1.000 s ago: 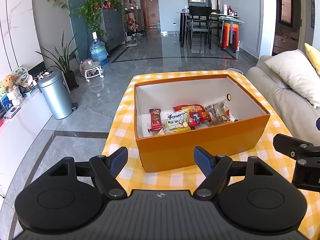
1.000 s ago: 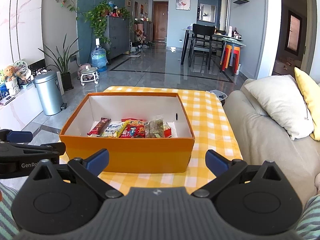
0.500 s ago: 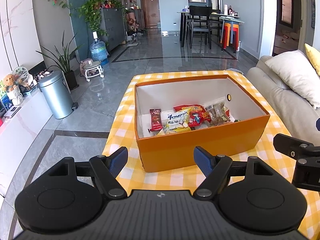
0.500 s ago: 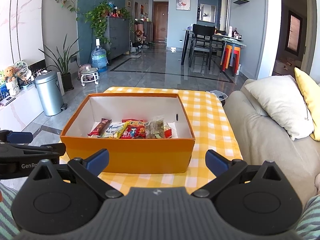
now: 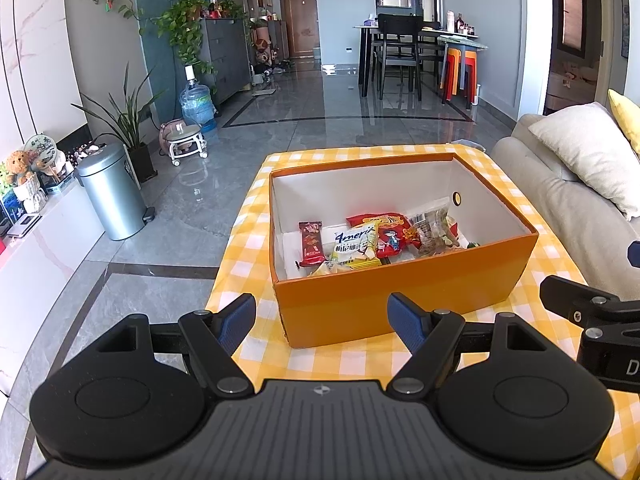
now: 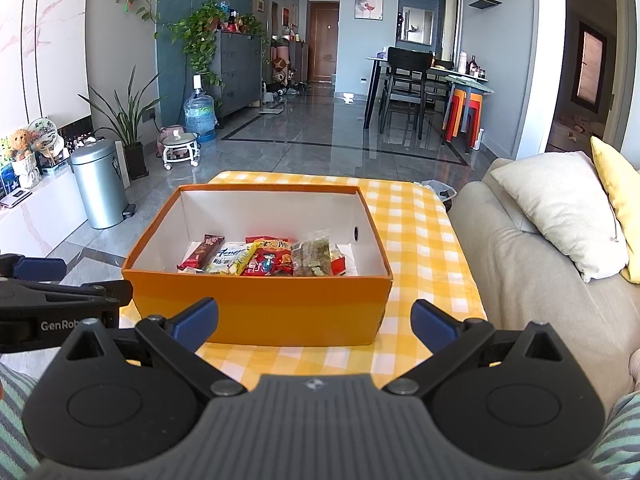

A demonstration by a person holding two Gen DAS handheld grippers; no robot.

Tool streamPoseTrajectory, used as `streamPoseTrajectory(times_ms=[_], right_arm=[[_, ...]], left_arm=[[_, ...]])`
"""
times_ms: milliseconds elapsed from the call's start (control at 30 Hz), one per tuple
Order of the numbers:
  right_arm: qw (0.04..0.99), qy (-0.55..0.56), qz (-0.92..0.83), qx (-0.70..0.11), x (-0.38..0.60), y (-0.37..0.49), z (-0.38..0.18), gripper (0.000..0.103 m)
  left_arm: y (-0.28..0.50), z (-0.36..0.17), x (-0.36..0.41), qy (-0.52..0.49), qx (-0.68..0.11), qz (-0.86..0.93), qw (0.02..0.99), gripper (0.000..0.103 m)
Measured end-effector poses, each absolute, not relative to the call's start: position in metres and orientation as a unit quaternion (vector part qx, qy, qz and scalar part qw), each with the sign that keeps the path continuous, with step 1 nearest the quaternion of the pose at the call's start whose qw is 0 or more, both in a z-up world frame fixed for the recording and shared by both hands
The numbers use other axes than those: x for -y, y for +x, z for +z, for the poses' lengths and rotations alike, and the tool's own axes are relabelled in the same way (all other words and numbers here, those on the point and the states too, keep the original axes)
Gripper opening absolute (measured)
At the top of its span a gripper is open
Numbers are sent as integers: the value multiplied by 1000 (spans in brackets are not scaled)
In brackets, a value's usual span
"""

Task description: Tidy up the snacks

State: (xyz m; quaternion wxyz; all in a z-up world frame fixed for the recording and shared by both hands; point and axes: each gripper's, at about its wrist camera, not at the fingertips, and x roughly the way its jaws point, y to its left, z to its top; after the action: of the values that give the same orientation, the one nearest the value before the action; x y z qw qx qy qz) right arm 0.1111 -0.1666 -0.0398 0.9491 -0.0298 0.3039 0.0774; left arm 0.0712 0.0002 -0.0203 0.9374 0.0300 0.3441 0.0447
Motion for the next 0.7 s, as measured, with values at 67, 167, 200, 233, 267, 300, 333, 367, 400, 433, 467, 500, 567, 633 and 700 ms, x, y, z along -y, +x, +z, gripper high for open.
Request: streamPoseTrajectory(times_ms=[67, 167, 200, 233, 267, 300, 333, 367, 400, 433, 467, 500, 567, 633, 700], right_arm=[[949, -30, 78, -306, 167, 112, -40, 99], [947, -30, 77, -310, 166, 113, -41, 99], [946, -30, 77, -313, 166, 114, -41, 99], [945, -31, 75, -316, 166, 114, -42, 99], [945, -32, 74, -318, 166, 114, -43, 99], [944, -33, 73, -321, 166, 115, -43, 99], [943, -33, 72, -323, 167, 115, -44, 99], [943, -32, 72, -325, 167, 115, -45, 99], [942, -31, 72, -327, 168, 115, -45, 99], [941, -29, 72, -329, 168, 116, -46, 99], [941, -28, 72, -331, 169, 116, -46, 99], [940, -27, 71, -333, 169, 116, -47, 99], [939, -27, 72, -336, 169, 116, -48, 99], [938, -28, 71, -339, 169, 115, -49, 99], [937, -28, 72, -340, 169, 115, -49, 99]], left_arm=[[71, -20, 0, 30, -345, 44, 937, 88], [71, -18, 0, 30, -345, 43, 937, 88], [71, -18, 0, 29, -346, 43, 937, 88], [71, -16, 1, 29, -345, 43, 937, 88], [71, -15, 1, 30, -345, 43, 937, 88], [72, -14, 2, 31, -345, 43, 937, 88], [72, -14, 2, 30, -345, 42, 937, 88], [72, -14, 2, 29, -345, 42, 937, 88], [72, -15, 2, 28, -346, 42, 937, 88], [72, -14, 2, 27, -347, 40, 937, 88], [73, -13, 3, 26, -347, 38, 937, 88], [73, -13, 4, 26, -347, 38, 937, 88], [73, -13, 5, 28, -347, 37, 937, 88], [72, -14, 5, 29, -347, 37, 937, 88], [72, -14, 5, 30, -346, 36, 937, 88]])
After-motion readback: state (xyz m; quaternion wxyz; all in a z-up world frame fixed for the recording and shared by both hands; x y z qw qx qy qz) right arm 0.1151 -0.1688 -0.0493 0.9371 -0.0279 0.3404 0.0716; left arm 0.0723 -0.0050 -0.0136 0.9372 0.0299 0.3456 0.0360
